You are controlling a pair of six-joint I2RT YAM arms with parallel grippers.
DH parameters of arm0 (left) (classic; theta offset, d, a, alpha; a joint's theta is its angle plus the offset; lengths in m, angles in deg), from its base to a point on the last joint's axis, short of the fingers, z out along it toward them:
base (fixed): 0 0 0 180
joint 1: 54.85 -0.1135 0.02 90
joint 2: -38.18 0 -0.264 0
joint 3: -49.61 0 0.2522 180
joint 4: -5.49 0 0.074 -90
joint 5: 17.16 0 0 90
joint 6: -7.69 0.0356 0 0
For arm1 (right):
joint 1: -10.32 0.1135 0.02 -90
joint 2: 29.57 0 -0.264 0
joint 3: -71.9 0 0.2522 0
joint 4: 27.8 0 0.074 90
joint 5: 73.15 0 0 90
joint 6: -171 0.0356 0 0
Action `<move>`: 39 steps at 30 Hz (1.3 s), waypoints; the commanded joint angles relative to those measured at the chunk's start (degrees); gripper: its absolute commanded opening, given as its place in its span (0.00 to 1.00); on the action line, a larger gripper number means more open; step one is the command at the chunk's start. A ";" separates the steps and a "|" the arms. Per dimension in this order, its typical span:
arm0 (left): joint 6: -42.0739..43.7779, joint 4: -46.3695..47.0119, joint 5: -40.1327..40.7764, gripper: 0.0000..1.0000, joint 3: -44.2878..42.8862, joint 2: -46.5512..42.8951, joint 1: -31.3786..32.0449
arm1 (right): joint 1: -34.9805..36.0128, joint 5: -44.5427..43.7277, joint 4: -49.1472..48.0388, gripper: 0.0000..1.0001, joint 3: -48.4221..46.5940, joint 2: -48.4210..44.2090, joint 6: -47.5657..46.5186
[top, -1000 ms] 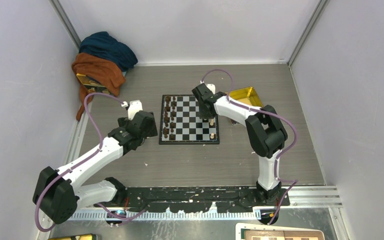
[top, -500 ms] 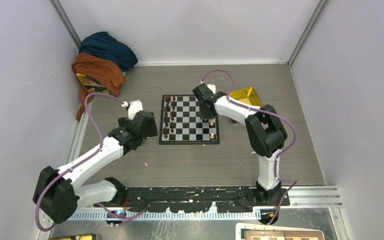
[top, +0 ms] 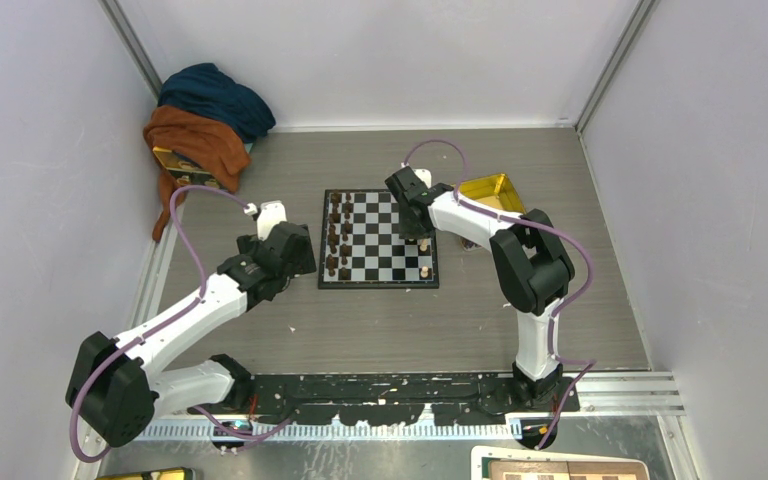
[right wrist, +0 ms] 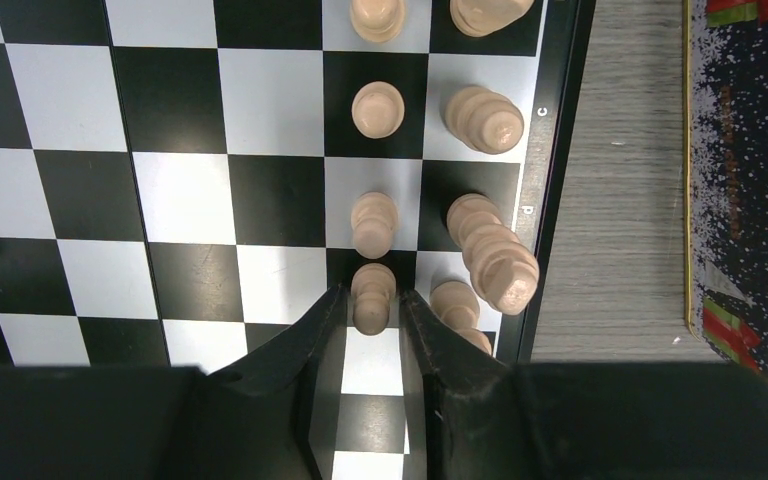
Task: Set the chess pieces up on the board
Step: Place the chess piece on the chessboard, then pick up the chess piece from the storage box.
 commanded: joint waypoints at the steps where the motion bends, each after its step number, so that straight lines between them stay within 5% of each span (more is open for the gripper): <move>1: -1.37 -0.24 1.09 1.00 -1.25 -0.50 0.39 | -0.20 -0.34 -0.14 0.32 -2.21 -1.45 -0.92; 23: -2.39 -0.47 2.02 1.00 -2.38 -0.66 0.83 | 0.12 -4.50 5.22 0.33 -7.49 -10.74 -2.44; 39: -1.53 0.08 2.32 1.00 -4.89 1.96 0.92 | -21.24 -7.98 3.23 0.42 -1.69 -15.73 1.53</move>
